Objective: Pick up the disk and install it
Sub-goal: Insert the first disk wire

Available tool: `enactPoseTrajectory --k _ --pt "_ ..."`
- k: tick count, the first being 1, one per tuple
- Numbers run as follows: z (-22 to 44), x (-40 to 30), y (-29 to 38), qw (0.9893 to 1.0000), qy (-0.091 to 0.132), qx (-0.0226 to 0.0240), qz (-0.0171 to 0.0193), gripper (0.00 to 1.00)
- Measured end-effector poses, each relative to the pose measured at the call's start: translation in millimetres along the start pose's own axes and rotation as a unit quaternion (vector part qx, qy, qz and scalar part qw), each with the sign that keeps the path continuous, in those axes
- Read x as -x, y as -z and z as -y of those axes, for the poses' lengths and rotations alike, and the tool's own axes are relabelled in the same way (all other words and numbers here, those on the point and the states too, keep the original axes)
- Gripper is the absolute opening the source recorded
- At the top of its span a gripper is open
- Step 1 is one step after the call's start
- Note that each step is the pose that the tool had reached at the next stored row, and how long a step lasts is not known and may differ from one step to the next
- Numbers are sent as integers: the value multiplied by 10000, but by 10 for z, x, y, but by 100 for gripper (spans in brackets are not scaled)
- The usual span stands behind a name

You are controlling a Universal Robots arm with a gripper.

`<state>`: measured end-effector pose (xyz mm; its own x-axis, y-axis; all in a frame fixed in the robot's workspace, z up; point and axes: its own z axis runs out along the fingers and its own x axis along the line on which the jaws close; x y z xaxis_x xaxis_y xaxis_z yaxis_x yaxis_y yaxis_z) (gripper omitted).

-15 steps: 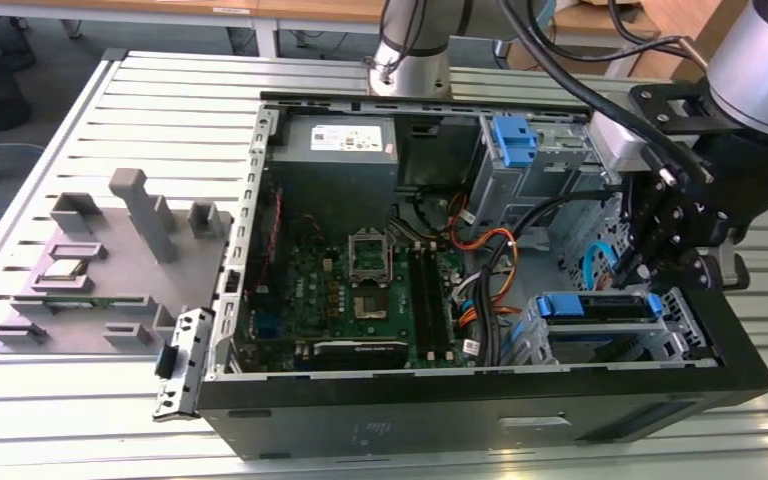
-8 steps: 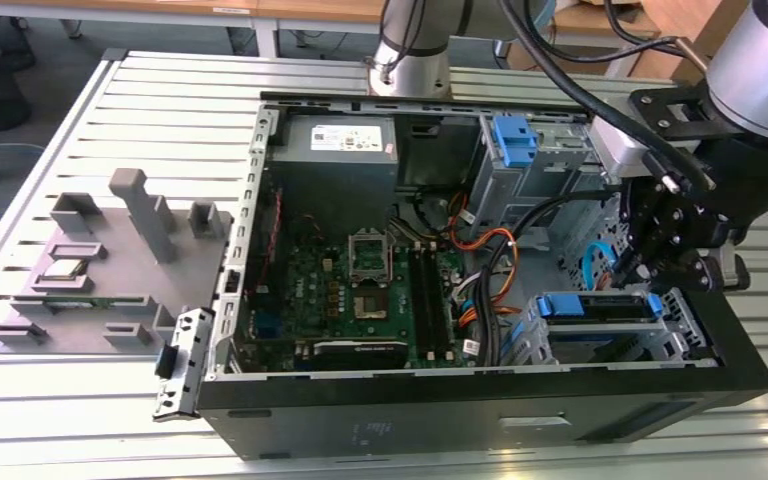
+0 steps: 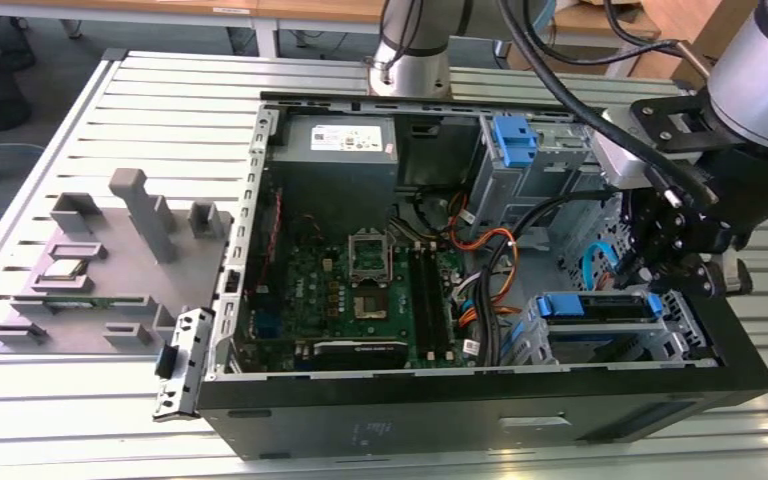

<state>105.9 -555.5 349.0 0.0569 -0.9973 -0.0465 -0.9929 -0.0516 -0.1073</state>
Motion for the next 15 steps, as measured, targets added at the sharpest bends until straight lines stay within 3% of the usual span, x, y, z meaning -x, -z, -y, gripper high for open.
enactPoseTrajectory --k 8,13,15 --pt "-87 -69 -27 9998 10 -199 8 16" --pt "-150 -78 -28 9996 13 -280 76 16" --pt "-163 -90 -36 9994 16 -325 83 16"
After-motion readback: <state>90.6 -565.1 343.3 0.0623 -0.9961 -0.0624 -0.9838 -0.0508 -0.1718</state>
